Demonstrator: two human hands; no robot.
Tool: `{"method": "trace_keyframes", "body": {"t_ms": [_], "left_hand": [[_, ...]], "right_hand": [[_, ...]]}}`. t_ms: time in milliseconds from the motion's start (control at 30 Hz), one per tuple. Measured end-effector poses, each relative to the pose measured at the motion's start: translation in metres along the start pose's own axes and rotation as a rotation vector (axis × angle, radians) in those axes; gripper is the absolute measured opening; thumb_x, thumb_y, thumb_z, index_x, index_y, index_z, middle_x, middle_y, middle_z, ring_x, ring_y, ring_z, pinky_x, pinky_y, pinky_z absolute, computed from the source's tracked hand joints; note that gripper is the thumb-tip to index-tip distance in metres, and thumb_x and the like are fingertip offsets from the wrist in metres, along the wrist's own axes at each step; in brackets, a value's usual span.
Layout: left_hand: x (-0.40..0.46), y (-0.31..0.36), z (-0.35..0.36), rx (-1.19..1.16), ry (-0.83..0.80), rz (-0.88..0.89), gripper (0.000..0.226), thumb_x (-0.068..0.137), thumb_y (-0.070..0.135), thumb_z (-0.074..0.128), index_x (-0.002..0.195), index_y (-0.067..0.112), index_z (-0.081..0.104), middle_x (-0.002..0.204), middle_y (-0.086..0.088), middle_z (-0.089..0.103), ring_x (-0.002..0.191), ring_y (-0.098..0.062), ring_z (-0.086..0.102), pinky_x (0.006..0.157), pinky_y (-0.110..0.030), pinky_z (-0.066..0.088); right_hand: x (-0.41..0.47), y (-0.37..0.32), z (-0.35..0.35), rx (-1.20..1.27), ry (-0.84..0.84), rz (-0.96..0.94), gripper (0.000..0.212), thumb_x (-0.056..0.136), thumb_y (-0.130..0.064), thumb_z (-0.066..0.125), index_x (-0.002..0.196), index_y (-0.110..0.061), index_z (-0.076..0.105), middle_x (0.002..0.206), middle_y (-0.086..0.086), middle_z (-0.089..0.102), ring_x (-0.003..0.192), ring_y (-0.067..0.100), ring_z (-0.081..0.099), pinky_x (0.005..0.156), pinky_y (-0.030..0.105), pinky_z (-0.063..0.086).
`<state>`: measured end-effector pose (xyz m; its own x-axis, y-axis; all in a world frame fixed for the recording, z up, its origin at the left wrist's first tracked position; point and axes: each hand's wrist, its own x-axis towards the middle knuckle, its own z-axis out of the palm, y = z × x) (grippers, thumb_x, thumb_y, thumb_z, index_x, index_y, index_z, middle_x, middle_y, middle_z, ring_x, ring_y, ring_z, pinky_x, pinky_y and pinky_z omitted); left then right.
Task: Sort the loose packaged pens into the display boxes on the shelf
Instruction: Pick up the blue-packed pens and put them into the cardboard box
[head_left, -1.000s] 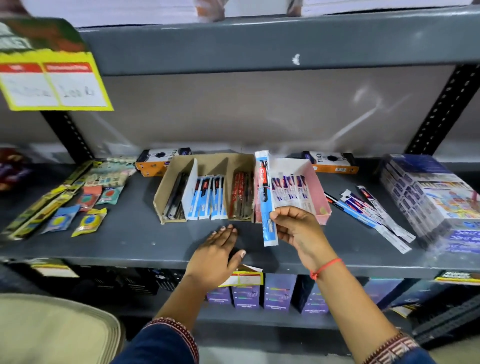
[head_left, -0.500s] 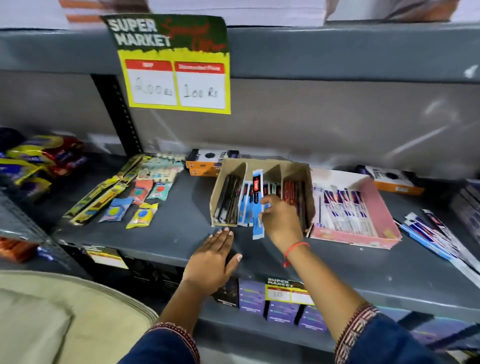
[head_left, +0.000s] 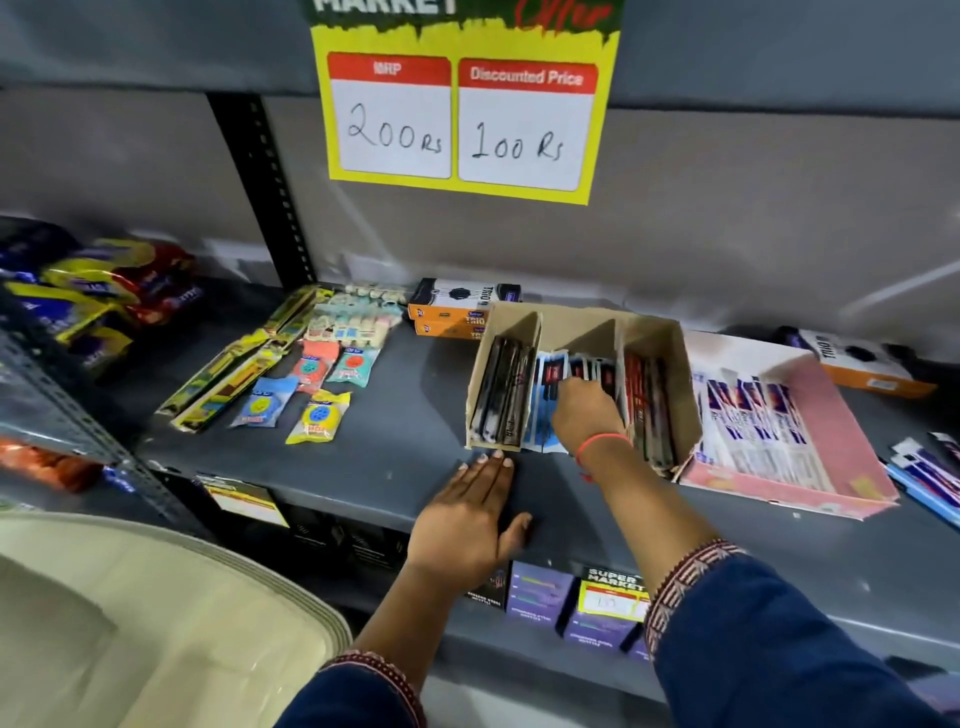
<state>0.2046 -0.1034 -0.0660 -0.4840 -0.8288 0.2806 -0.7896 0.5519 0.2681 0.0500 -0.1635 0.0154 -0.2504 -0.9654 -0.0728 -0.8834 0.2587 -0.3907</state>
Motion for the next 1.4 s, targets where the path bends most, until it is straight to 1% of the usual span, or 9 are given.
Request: {"method": "trace_keyframes", "body": {"t_ms": [133,333,467,500,567,633,867,1067,1400], "left_hand": [[0.001,-0.001,0.002,0.014,-0.002,-0.015,0.064,0.084,0.048,0.031,0.128,0.004,0.046,0.130,-0.016,0.054,0.121,-0.030,0.049,0.106,-0.042,0.028],[-0.001,0.003,-0.001,0.030,-0.034,-0.024,0.060,0.088,0.044,0.034,0.131,0.004,0.041,0.135,-0.016,0.049,0.125,-0.029,0.044,0.109,-0.038,0.019],[0.002,0.014,-0.002,0.130,-0.039,0.070,0.047,0.083,0.032,0.051,0.119,0.001,0.055,0.121,-0.018,0.060,0.110,-0.031,0.058,0.095,-0.048,0.041],[0.003,0.020,-0.001,0.124,-0.055,0.100,0.046,0.086,0.032,0.052,0.121,0.001,0.053,0.125,-0.018,0.057,0.114,-0.031,0.055,0.099,-0.048,0.036],[0.008,0.040,0.006,0.077,-0.103,0.148,0.051,0.093,0.035,0.044,0.133,0.005,0.038,0.140,-0.015,0.041,0.130,-0.028,0.038,0.110,-0.036,0.012],[0.013,0.064,0.019,0.050,-0.136,0.210,0.054,0.096,0.041,0.034,0.139,0.010,0.026,0.148,-0.010,0.030,0.136,-0.022,0.025,0.108,-0.024,-0.003],[0.040,0.156,0.050,0.006,-0.215,0.433,0.052,0.097,0.038,0.032,0.138,0.005,0.027,0.148,-0.016,0.030,0.136,-0.027,0.026,0.113,-0.031,0.010],[0.065,0.206,0.069,0.057,-0.264,0.513,0.055,0.097,0.039,0.027,0.139,0.004,0.022,0.150,-0.015,0.023,0.138,-0.025,0.020,0.113,-0.031,0.007],[0.071,0.209,0.081,0.031,-0.299,0.487,0.058,0.096,0.047,0.018,0.143,0.014,0.007,0.154,-0.005,0.008,0.140,-0.015,0.003,0.107,-0.023,-0.010]], "right_hand": [[-0.006,-0.004,-0.003,-0.086,0.066,-0.075,0.031,0.086,0.008,0.038,0.108,0.006,0.061,0.111,0.026,0.065,0.104,0.041,0.063,0.084,0.044,0.051],[-0.023,0.006,-0.029,-0.026,0.257,-0.145,0.028,0.082,0.006,0.041,0.098,0.005,0.064,0.099,0.029,0.068,0.093,0.043,0.066,0.074,0.043,0.052],[-0.034,0.034,-0.048,0.016,0.357,-0.132,0.036,0.082,0.003,0.040,0.108,-0.002,0.065,0.097,0.029,0.070,0.093,0.043,0.066,0.076,0.044,0.053],[-0.037,0.042,-0.051,0.032,0.388,-0.121,0.038,0.082,0.003,0.041,0.110,-0.004,0.065,0.096,0.029,0.070,0.091,0.043,0.066,0.074,0.043,0.052],[-0.042,0.059,-0.058,0.054,0.452,-0.100,0.038,0.083,0.002,0.041,0.112,-0.007,0.063,0.094,0.028,0.069,0.088,0.044,0.065,0.071,0.042,0.052],[-0.048,0.079,-0.063,0.073,0.493,-0.082,0.039,0.084,-0.001,0.041,0.116,-0.010,0.061,0.098,0.026,0.069,0.091,0.043,0.065,0.075,0.043,0.051],[-0.067,0.163,-0.084,0.036,0.634,0.094,0.037,0.085,-0.007,0.045,0.116,-0.015,0.064,0.112,0.020,0.066,0.097,0.040,0.063,0.067,0.040,0.050],[-0.083,0.244,-0.101,0.008,0.565,0.329,0.027,0.082,0.000,0.045,0.098,0.000,0.066,0.105,0.029,0.064,0.098,0.044,0.060,0.074,0.045,0.049],[-0.064,0.300,-0.104,-0.124,0.183,0.447,0.034,0.090,-0.013,0.044,0.119,-0.007,0.061,0.121,0.022,0.062,0.119,0.039,0.050,0.095,0.043,0.046]]}}
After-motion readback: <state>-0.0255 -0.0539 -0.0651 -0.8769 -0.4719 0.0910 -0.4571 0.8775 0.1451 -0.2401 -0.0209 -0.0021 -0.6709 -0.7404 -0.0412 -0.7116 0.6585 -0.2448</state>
